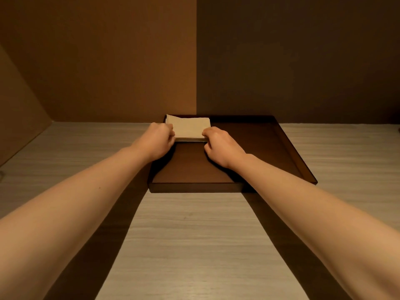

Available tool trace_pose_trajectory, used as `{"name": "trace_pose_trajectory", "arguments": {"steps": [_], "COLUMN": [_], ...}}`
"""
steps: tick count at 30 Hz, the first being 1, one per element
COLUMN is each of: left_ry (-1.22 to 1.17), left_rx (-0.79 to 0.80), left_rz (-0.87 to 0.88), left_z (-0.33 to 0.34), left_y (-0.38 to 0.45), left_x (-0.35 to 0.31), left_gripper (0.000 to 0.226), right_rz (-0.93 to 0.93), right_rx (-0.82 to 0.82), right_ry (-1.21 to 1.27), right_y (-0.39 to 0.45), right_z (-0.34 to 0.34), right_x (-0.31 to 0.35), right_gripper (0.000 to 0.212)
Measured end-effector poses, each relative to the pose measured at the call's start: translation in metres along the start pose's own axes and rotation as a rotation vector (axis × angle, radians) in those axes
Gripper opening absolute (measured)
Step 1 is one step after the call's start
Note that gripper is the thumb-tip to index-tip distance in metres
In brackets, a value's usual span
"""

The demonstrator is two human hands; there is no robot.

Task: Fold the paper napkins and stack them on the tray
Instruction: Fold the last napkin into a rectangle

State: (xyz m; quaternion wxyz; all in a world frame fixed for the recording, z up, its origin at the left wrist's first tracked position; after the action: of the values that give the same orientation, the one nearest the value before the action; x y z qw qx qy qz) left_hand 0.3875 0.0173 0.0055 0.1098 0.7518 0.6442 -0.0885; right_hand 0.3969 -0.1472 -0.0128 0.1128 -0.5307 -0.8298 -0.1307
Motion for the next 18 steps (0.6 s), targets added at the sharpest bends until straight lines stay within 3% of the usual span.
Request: {"name": "trace_pose_trajectory", "arguments": {"steps": [5,9,18], "left_ry": [0.080,0.269,0.106], "left_rx": [0.074,0.158,-0.009], "left_rz": [-0.016,-0.089,-0.095], "left_z": [0.010,0.013,-0.032], "left_y": [0.001,0.004,-0.043], "left_x": [0.002,0.007,-0.030], "left_gripper": [0.023,0.051,0.044], "right_rz": [0.005,0.010,0.059], "right_rx": [0.010,0.028,-0.033], "right_ry": [-0.010,-0.008,0.067], "right_y": [-0.002,-0.006,-0.062], "right_z": [-0.001,-0.005,-0.045], "right_x": [0.000,0.002,0.016], "right_gripper": [0.041,0.048,0.055]}}
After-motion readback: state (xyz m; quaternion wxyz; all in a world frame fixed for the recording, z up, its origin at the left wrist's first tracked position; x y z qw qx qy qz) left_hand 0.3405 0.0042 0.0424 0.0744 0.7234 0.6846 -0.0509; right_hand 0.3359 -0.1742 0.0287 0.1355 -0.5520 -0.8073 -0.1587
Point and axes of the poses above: each hand's wrist, its own y-axis towards the middle knuckle, its own z-axis out of the palm, x = y × z, the point moved 7 cm from there along y, towards the middle knuckle, and after that the axes turned 5 degrees about x, right-handed, at the moved point
